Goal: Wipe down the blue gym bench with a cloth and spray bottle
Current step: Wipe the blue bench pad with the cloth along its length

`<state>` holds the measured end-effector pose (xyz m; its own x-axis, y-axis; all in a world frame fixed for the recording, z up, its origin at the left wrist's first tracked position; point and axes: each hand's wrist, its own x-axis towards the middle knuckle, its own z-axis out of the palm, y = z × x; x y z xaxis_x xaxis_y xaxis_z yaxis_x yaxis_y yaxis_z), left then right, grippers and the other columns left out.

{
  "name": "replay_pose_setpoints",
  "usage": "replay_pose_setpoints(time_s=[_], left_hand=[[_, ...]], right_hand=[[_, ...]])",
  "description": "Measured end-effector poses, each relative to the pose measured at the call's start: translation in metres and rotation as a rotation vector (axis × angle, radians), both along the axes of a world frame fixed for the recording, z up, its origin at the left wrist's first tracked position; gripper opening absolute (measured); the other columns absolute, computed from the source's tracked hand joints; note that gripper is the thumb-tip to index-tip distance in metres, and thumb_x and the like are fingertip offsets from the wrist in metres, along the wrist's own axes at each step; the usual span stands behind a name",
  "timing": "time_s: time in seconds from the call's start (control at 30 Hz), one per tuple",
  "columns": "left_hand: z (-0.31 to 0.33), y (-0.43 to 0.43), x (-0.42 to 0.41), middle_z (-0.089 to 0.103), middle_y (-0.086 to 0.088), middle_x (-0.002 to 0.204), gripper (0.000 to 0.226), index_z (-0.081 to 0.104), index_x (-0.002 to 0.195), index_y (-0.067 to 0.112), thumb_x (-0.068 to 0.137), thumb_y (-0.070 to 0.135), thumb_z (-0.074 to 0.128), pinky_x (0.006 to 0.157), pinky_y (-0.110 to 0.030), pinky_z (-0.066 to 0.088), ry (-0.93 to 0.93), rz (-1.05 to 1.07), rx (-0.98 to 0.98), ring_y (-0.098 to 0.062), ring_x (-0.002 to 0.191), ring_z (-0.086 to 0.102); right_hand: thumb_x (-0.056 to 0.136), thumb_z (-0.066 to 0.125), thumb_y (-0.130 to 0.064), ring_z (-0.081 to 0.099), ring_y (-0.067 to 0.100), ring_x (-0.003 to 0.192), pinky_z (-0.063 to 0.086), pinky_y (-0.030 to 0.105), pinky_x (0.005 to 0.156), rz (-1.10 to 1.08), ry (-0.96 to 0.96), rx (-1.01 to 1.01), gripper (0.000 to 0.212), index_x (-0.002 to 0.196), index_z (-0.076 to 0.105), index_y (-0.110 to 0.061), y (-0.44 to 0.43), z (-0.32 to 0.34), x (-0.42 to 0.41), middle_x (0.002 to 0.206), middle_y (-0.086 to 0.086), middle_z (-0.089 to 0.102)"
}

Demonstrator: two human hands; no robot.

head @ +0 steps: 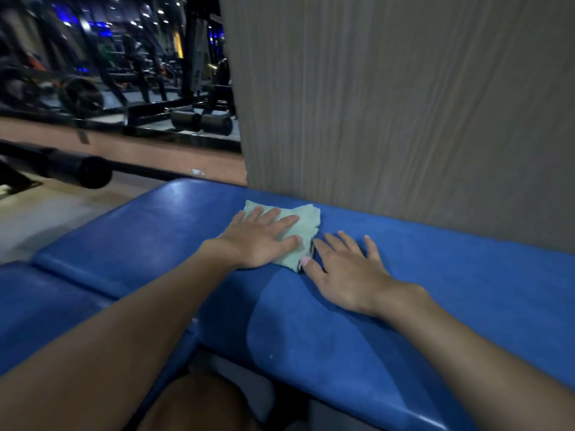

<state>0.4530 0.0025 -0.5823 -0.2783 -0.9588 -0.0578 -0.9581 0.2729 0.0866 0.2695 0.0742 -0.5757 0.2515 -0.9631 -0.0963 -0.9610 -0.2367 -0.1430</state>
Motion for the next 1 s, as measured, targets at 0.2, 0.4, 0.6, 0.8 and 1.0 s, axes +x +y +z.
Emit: replay_pose_setpoints(time_s=[0.2, 0.4, 0.6, 0.8, 1.0], left_hand=[[-0.003, -0.022, 0.069, 0.002, 0.007, 0.167, 0.062, 0.006, 0.154, 0.050, 0.097, 0.068, 0.022, 0.121, -0.048, -0.003, 0.003, 0.105, -0.010, -0.021, 0.153, -0.002], [-0.002, -0.045, 0.136, 0.007, 0.005, 0.167, 0.061, 0.010, 0.154, 0.050, 0.097, 0.068, 0.022, 0.120, -0.049, -0.001, -0.009, 0.240, -0.027, -0.022, 0.153, 0.003], [0.000, -0.050, 0.187, 0.007, 0.004, 0.167, 0.062, 0.013, 0.154, 0.048, 0.097, 0.068, 0.022, 0.120, -0.052, 0.002, -0.023, 0.368, -0.026, -0.024, 0.153, 0.004], [0.000, -0.035, 0.218, 0.005, 0.002, 0.167, 0.068, 0.007, 0.153, 0.052, 0.090, 0.076, 0.017, 0.120, -0.055, 0.006, -0.009, 0.498, 0.008, -0.028, 0.153, 0.005], [0.001, -0.006, 0.208, 0.004, 0.004, 0.167, 0.065, 0.006, 0.153, 0.053, 0.092, 0.073, 0.016, 0.119, -0.057, 0.005, -0.041, 0.527, 0.014, -0.028, 0.152, 0.006]], right_hand=[[0.100, 0.010, -0.059, -0.007, 0.019, 0.151, -0.009, 0.053, 0.119, 0.103, -0.027, -0.020, 0.066, 0.157, 0.012, -0.025, -0.020, -0.002, 0.057, 0.165, 0.003, 0.004], [0.097, 0.010, -0.064, -0.013, 0.019, 0.151, -0.009, 0.051, 0.120, 0.097, 0.014, -0.031, 0.071, 0.157, 0.005, -0.027, -0.024, -0.015, 0.073, 0.165, 0.005, -0.007], [0.095, 0.009, -0.064, -0.011, 0.017, 0.151, -0.006, 0.050, 0.120, 0.096, 0.007, -0.060, 0.071, 0.156, 0.007, -0.029, -0.024, -0.016, 0.071, 0.165, 0.003, -0.005], [0.097, 0.014, -0.063, -0.009, 0.017, 0.151, -0.006, 0.049, 0.120, 0.103, -0.045, -0.058, 0.069, 0.156, 0.011, -0.028, -0.021, -0.013, 0.071, 0.165, 0.003, -0.002], [0.098, 0.030, -0.057, 0.007, 0.007, 0.149, -0.005, 0.047, 0.120, 0.169, -0.156, -0.117, 0.052, 0.146, 0.037, -0.039, 0.002, 0.003, 0.036, 0.161, -0.013, 0.020]])
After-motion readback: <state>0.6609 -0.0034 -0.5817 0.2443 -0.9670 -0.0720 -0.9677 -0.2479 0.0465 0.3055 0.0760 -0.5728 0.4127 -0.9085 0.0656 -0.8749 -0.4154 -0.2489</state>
